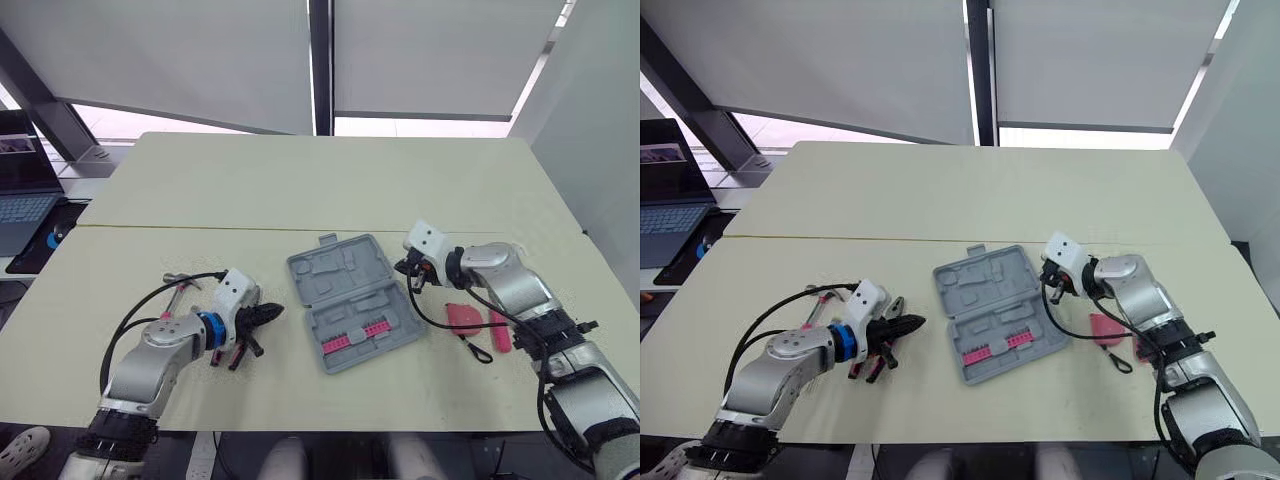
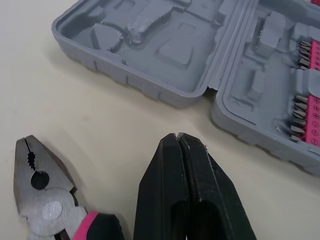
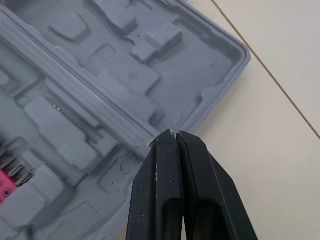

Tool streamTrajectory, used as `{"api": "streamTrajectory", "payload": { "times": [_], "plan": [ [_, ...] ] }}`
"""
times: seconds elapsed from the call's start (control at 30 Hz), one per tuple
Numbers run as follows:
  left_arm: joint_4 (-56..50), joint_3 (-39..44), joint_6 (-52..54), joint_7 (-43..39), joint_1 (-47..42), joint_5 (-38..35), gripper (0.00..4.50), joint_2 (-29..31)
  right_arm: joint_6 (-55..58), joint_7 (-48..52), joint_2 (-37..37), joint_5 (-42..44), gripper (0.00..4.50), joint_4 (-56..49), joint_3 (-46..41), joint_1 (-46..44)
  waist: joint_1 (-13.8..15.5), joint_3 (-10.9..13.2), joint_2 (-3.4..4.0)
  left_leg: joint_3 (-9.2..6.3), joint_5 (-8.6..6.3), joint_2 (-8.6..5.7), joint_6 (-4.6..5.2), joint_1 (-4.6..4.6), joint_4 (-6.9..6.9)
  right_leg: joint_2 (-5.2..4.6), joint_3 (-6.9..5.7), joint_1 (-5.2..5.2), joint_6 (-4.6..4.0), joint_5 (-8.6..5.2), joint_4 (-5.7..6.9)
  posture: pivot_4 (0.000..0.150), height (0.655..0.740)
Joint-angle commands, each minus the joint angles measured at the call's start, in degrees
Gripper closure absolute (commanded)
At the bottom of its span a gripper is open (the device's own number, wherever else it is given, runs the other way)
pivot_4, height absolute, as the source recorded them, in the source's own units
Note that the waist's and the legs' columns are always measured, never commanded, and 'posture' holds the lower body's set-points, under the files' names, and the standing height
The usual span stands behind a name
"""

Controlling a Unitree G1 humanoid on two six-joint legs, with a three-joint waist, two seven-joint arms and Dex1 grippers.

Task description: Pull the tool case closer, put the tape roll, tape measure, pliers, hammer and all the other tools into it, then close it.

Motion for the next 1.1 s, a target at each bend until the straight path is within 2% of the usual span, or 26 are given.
{"api": "streamTrajectory", "payload": {
  "times": [0.03,0.6,1.1],
  "plan": [
    [0.2,-1.2,-1.1,-0.1,-1.3,1.2,4.50,-0.9,-3.0,-0.7,0.4,-2.3,4.44,3.5,0.2,-2.5,-0.1,0.0,0.00,0.02,0.00,-0.01,0.00,0.00,0.00,0.00,0.02,-0.01,0.00,0.00,0.00,0.150,0.7400],
    [5.0,-5.2,-1.3,1.2,-5.3,6.9,4.50,-3.6,-5.9,0.7,3.3,-5.9,4.44,11.9,1.1,-4.0,-0.2,0.0,0.00,0.03,0.01,0.01,0.00,0.01,0.01,0.01,0.02,-0.03,0.00,0.00,0.05,0.150,0.7400],
    [9.0,-8.0,-1.6,1.7,-9.3,10.7,4.50,-7.8,-4.4,4.0,4.2,-5.8,4.44,9.5,1.3,-2.9,-0.2,0.0,0.01,0.01,0.02,0.00,0.00,0.01,0.10,0.00,0.01,0.01,0.00,0.01,0.10,0.150,0.7400]
  ]
}}
